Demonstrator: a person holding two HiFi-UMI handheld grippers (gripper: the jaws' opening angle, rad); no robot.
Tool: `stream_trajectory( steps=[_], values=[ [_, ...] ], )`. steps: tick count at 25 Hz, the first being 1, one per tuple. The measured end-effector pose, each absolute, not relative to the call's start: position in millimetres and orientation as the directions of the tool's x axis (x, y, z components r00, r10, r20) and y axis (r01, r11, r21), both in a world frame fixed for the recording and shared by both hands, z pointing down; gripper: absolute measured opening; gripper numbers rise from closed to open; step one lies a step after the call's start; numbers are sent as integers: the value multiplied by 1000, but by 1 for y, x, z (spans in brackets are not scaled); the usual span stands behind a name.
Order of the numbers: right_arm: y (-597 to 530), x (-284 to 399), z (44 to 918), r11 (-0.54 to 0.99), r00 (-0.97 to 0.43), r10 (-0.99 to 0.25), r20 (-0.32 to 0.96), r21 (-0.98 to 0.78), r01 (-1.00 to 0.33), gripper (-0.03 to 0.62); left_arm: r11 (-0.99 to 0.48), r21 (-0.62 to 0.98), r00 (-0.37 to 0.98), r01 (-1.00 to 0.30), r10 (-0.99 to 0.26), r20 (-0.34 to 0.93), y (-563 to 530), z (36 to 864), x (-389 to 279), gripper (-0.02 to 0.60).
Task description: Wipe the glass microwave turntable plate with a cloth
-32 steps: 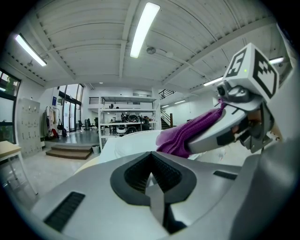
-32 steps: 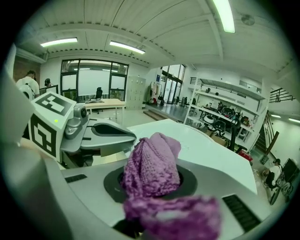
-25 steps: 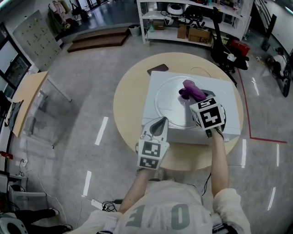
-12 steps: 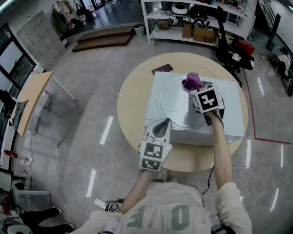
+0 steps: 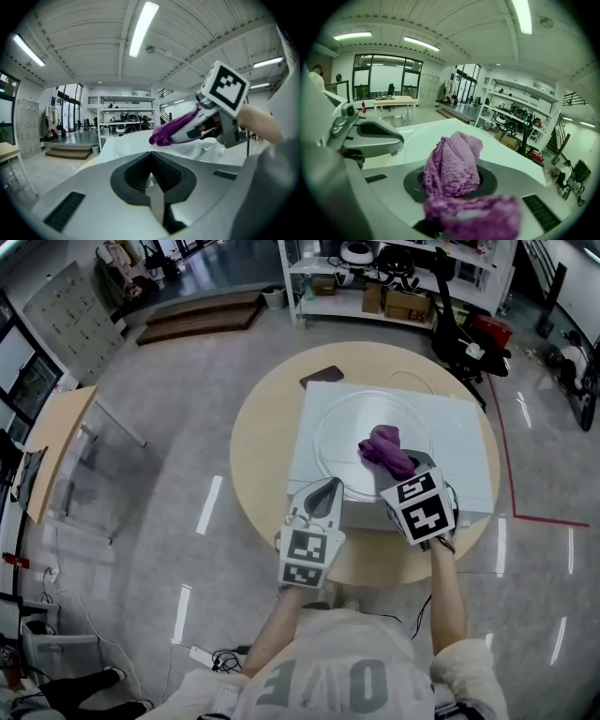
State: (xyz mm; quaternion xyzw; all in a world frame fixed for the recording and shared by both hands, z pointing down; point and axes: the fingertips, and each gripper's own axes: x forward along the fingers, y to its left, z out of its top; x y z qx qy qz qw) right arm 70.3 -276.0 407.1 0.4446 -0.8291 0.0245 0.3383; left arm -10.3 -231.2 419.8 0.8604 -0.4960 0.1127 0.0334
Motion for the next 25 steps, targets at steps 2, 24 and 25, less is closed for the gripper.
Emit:
stream_trajectory(
  steps=[2,24,25],
  values=[
    [-253,63,408,617,-390,-713,582,258,-743,48,-506,-53,482,-861,-846,228,-231,419,-11,0],
    [-287,100,372,540,-337,-788,515,317,-779,48,-512,-42,489,-858,-840,235,-232,422,-9,-2],
    [-305,107,370,518,-311,-799,514,328,-790,48,-510,-43,488,-859,-841,235,-232,422,-9,-1]
  ],
)
